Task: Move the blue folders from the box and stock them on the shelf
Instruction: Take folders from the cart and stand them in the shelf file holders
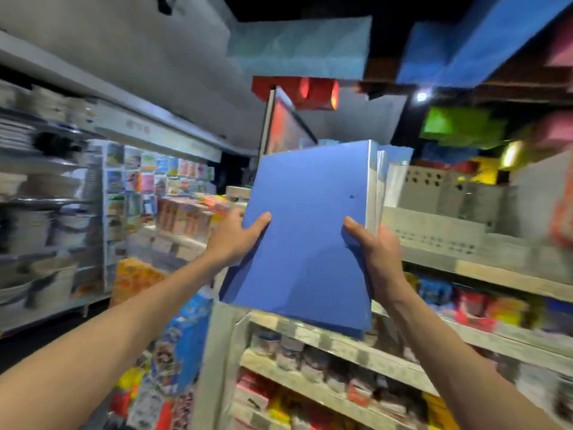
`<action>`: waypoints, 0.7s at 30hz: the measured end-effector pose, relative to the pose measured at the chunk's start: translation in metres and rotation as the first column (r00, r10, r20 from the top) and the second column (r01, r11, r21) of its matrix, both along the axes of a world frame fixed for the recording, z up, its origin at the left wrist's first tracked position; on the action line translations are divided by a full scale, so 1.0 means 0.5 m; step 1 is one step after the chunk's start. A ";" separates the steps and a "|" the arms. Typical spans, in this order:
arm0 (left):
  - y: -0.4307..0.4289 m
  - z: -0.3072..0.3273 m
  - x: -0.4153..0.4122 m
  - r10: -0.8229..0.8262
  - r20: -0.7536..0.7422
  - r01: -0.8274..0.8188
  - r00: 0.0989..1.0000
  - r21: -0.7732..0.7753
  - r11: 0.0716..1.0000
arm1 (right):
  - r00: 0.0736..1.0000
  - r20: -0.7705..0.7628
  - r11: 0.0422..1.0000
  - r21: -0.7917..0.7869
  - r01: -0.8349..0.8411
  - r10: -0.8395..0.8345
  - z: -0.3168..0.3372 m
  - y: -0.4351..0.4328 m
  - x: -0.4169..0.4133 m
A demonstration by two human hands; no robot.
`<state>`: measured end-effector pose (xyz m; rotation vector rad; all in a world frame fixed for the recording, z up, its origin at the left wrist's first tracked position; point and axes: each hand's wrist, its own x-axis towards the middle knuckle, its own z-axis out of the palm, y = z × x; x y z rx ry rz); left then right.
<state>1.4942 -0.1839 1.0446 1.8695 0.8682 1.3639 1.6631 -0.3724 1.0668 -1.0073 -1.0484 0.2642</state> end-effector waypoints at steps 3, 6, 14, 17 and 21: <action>-0.088 0.063 0.135 -0.037 -0.098 0.050 0.994 0.128 0.990 | 0.989 0.009 0.989 0.042 0.144 -0.145 0.046 -0.107 0.112; -0.148 0.108 0.242 -0.046 -0.133 0.075 0.990 0.224 0.972 | 0.950 0.024 0.948 0.086 0.308 -0.311 0.083 -0.177 0.189; -0.208 0.176 0.468 -0.086 -0.211 0.169 0.974 0.421 0.891 | 0.751 0.060 0.741 0.232 0.630 -0.657 0.179 -0.252 0.329; -0.189 0.190 0.534 -0.071 -0.239 0.193 0.968 0.538 0.821 | 0.679 0.056 0.663 0.287 0.692 -0.732 0.209 -0.243 0.382; -0.116 0.197 0.634 -0.077 -0.257 0.225 0.963 0.617 0.754 | 0.585 0.077 0.572 0.343 0.745 -0.808 0.252 -0.203 0.456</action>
